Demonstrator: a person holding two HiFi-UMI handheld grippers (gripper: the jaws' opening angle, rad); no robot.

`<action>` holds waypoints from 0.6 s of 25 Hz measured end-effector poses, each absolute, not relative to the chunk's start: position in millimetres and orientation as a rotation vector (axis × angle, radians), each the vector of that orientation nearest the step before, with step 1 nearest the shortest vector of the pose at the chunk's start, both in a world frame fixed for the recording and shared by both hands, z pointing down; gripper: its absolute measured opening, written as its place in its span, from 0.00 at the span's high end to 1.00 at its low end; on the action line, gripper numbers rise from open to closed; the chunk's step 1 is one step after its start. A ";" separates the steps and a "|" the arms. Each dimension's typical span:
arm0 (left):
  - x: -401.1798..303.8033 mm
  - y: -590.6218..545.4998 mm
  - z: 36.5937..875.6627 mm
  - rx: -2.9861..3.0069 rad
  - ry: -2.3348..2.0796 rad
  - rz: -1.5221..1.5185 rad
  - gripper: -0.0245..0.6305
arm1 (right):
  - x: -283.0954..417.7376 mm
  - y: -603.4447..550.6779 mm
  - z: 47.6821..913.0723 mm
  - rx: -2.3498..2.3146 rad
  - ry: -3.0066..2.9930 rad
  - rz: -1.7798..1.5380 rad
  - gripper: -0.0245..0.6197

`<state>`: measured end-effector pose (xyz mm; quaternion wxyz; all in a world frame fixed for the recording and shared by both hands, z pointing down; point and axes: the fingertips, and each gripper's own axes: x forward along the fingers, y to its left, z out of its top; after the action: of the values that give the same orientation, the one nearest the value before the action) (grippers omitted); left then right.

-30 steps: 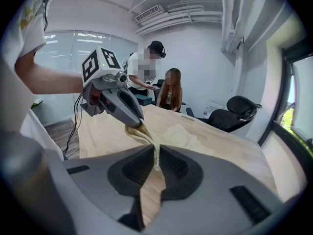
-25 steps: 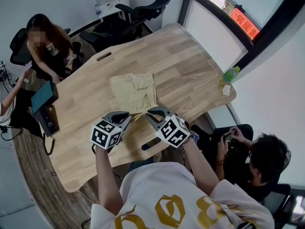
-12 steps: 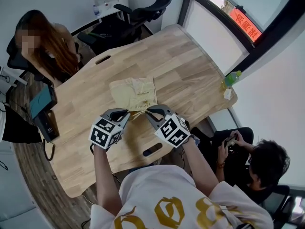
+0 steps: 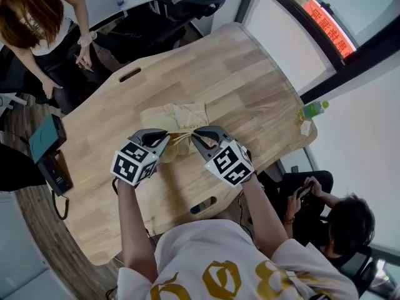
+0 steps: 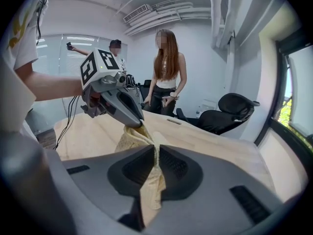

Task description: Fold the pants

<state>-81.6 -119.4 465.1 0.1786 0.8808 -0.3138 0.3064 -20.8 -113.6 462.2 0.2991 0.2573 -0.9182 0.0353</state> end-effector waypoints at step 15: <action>-100.5 -209.5 534.8 2.424 -0.786 0.957 0.91 | -40.9 -208.9 531.9 0.688 -2.350 0.177 0.91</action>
<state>-100.5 -209.5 534.8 0.2082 0.8710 -0.2823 0.3439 -40.9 -208.9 531.9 0.3367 0.2637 -0.9014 0.0679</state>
